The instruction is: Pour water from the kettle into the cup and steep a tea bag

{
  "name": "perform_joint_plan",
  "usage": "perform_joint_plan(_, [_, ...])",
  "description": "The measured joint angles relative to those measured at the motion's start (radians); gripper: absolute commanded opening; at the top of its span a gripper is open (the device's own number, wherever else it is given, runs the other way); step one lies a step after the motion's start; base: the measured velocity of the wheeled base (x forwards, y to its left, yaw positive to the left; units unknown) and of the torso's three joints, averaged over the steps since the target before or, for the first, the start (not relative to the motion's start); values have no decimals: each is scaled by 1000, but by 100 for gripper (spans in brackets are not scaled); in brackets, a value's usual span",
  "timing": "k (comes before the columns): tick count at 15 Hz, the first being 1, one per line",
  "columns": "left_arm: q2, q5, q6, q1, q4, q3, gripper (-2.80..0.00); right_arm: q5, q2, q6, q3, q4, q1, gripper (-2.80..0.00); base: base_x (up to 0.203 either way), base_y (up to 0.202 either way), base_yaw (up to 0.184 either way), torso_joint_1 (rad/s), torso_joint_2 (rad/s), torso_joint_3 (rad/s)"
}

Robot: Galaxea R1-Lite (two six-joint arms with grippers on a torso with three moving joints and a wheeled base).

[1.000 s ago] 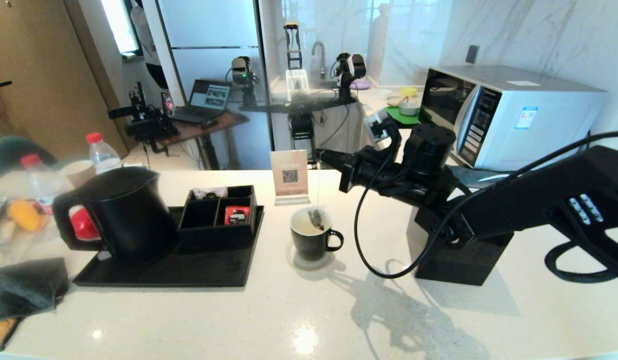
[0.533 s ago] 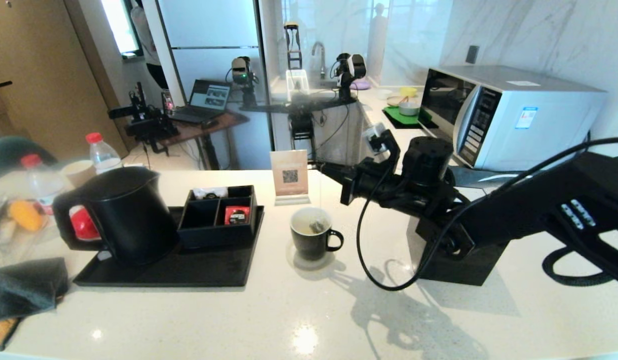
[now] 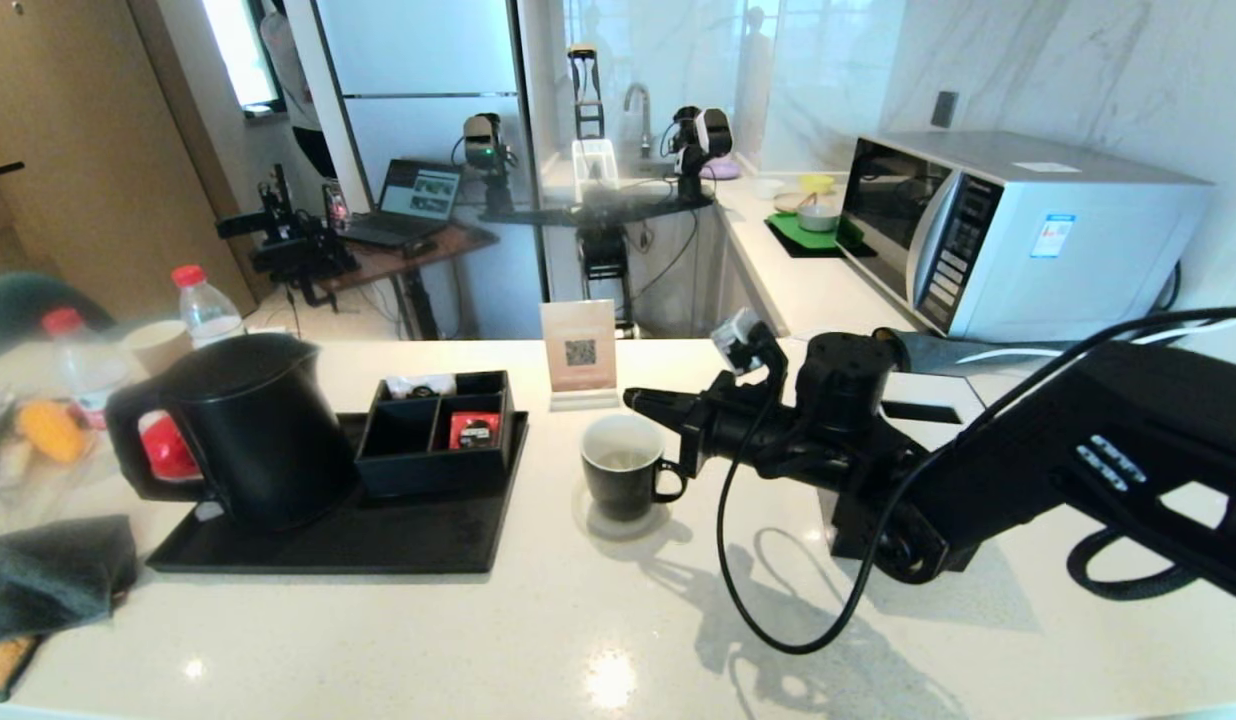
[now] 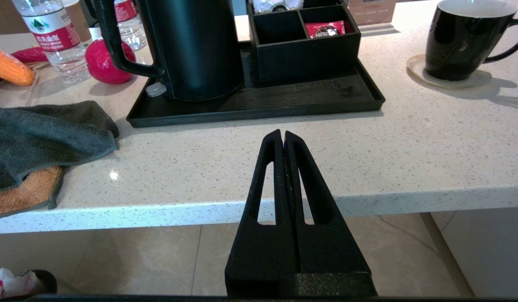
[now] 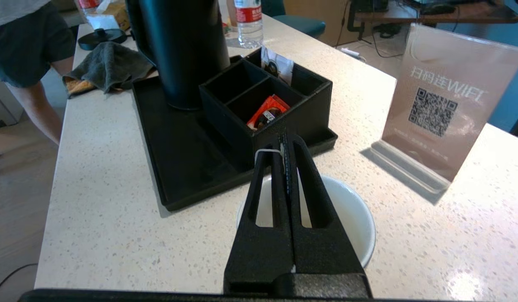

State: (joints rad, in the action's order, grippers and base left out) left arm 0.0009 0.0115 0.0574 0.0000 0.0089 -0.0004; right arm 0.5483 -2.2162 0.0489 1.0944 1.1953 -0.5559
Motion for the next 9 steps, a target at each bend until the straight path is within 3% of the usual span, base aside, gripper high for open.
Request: perform_joint_plan(9, [0, 1, 0, 0, 0, 0, -280, -6, 61, 3, 172, -98, -2, -280, 0, 0, 0, 0, 0, 0])
